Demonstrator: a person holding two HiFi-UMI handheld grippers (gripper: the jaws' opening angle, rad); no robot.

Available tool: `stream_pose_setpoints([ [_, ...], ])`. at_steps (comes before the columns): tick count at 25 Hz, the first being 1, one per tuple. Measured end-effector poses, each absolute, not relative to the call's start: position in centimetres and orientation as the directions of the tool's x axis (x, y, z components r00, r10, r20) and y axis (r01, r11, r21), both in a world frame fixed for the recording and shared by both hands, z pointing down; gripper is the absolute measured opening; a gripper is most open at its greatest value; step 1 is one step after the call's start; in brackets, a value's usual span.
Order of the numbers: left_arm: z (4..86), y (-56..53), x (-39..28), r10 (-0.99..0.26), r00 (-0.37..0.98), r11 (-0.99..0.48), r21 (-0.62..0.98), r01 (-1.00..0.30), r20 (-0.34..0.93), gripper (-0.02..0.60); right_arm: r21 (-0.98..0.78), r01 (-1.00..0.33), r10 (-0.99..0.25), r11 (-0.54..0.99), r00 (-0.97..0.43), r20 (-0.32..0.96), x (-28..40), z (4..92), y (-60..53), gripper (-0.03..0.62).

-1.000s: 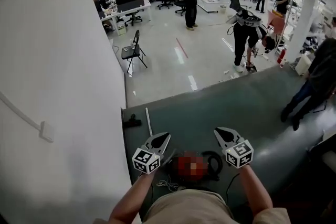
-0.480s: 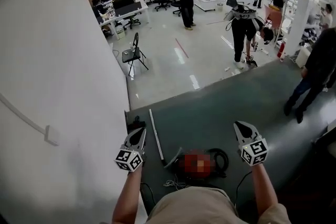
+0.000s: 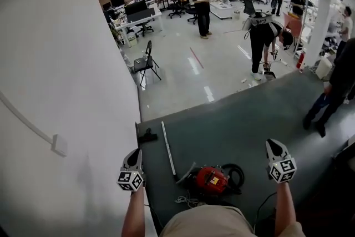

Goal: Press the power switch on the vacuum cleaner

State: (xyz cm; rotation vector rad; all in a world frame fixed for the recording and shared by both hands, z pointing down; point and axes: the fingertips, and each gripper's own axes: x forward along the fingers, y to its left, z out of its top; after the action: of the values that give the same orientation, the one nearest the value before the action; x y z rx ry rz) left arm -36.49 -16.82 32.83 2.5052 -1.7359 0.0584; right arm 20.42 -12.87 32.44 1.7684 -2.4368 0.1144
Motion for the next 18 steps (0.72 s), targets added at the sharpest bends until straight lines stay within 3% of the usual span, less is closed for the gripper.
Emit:
stream_pose_setpoints([
  [9,40.3,-15.6,-36.2,-0.912,0.374,-0.345,0.175,-0.922,0.171,0.009,0.016,-0.942,-0.933,0.335,-0.329,0.145,17.5,36.5,-12.6,0.016],
  [18,46.0,-14.6,-30.2,-0.841,0.474,-0.436,0.193,-0.879,0.26,0.017,0.006,-0.904,-0.885,0.428,-0.418,0.205,11.6,40.1,-13.3,0.098],
])
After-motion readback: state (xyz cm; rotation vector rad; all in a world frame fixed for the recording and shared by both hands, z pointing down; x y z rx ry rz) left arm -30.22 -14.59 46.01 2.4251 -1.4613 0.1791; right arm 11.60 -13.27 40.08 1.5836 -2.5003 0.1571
